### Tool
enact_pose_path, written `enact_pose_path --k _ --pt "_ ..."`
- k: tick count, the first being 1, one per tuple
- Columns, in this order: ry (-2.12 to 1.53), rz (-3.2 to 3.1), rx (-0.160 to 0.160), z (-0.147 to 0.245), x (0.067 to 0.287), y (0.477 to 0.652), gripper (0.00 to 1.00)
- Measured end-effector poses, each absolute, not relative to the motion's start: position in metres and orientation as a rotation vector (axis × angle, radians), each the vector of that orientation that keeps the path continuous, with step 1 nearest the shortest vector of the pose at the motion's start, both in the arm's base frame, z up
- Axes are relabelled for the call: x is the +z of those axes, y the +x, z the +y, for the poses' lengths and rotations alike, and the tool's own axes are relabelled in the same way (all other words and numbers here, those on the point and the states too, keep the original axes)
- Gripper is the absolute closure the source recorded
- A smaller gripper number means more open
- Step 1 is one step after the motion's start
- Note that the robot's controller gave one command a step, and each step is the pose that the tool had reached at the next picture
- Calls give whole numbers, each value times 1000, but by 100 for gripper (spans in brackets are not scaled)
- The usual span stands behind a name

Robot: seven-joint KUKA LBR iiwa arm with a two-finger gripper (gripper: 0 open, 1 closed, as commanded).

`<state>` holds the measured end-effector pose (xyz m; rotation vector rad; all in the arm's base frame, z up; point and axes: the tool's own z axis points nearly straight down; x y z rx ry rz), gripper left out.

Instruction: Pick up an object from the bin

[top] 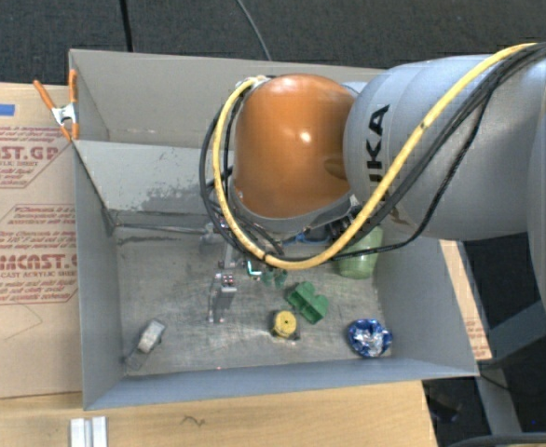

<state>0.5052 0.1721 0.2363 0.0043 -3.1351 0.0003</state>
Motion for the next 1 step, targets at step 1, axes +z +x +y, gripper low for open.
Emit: enact_pose_path --k 1 --pt "-9 -3134 0 241 125 490 0"
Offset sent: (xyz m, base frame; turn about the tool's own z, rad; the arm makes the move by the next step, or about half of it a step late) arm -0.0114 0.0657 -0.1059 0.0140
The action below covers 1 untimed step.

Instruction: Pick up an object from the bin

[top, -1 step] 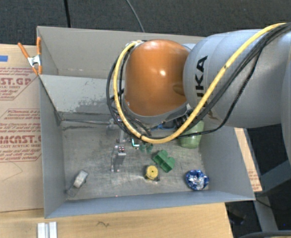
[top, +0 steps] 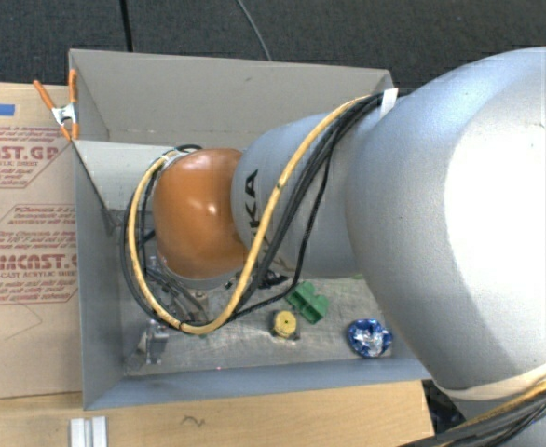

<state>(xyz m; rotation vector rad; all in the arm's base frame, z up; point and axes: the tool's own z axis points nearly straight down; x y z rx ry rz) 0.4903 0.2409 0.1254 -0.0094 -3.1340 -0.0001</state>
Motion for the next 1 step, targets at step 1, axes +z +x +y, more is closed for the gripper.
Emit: enact_pose_path --k 1 --pt "-34 -3141 -2 233 71 484 0"
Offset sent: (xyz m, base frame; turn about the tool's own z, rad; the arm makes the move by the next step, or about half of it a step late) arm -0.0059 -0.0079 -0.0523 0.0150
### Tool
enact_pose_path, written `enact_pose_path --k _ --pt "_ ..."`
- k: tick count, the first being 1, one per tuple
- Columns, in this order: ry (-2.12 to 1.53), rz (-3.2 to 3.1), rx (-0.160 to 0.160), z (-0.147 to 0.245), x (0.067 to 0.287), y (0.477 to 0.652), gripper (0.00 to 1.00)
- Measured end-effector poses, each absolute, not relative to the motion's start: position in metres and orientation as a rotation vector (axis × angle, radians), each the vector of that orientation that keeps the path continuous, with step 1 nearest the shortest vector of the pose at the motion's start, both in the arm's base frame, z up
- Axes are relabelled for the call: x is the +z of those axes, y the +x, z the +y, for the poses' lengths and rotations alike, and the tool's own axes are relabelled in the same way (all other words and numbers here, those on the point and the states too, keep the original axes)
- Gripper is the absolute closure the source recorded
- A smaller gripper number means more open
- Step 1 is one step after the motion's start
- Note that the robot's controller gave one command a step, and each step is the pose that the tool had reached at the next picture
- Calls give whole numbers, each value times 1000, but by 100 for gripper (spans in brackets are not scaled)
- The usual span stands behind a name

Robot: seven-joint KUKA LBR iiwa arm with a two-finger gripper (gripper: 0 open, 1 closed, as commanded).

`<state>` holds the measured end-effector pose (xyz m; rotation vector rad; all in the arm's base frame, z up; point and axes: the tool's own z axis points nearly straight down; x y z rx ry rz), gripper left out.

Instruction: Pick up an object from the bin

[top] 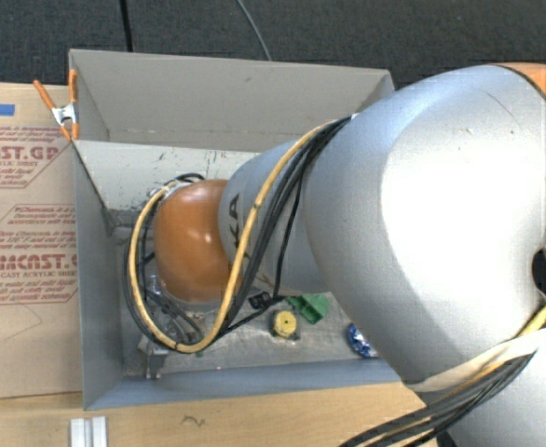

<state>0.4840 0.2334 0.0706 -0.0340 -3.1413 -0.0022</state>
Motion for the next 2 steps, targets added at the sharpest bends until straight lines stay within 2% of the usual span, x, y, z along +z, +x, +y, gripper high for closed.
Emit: enact_pose_path --k 1,2 --pt "-30 -3143 -6 235 75 485 100" --pt "307 -3136 -3 196 241 520 100"
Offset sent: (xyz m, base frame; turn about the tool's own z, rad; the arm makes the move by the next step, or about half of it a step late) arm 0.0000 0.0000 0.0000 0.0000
